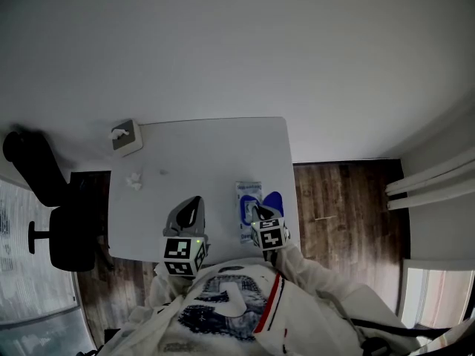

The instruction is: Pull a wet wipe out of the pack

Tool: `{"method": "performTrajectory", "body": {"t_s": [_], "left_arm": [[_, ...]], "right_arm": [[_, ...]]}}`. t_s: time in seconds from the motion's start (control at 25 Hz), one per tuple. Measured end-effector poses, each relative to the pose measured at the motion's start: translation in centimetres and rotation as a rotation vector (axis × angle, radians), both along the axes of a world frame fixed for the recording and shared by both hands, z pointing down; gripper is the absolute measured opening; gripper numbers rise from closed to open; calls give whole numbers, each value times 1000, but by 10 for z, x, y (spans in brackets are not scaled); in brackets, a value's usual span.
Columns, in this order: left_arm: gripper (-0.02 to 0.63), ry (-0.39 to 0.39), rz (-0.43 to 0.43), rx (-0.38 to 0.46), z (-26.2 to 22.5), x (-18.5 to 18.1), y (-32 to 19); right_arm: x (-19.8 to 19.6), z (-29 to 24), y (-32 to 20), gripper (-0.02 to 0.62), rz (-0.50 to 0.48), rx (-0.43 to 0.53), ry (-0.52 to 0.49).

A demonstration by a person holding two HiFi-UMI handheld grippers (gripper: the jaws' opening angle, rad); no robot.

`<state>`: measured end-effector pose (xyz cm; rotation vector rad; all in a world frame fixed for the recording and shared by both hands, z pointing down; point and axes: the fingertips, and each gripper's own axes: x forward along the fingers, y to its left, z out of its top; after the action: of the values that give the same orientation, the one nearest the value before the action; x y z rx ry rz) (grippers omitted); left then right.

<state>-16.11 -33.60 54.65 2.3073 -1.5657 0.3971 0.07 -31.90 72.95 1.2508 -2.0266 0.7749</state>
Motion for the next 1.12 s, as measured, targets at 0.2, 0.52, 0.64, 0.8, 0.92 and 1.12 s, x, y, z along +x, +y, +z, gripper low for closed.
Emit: {"method": "performTrajectory", "body": {"t_s": [0.2, 0.52, 0.64, 0.8, 0.92, 1.12], "left_arm": [[5, 4, 23, 12, -3, 7, 1], [5, 10, 45, 54, -17, 14, -10], [5, 6, 47, 78, -26, 15, -17], [5, 5, 49, 118, -45, 16, -25], [5, 7, 45, 154, -62, 18, -29], [5, 18, 27, 205, -90, 22, -34]], "right_arm": [[7, -17, 1, 20, 33, 44, -9], [23, -67, -12, 20, 99, 153, -50], [31, -93, -22, 20, 133, 211, -67], [44, -145, -35, 18, 169, 348, -78], [50, -185, -42, 17, 178, 430, -96], [55, -240, -44, 17, 158, 533, -144]]}}
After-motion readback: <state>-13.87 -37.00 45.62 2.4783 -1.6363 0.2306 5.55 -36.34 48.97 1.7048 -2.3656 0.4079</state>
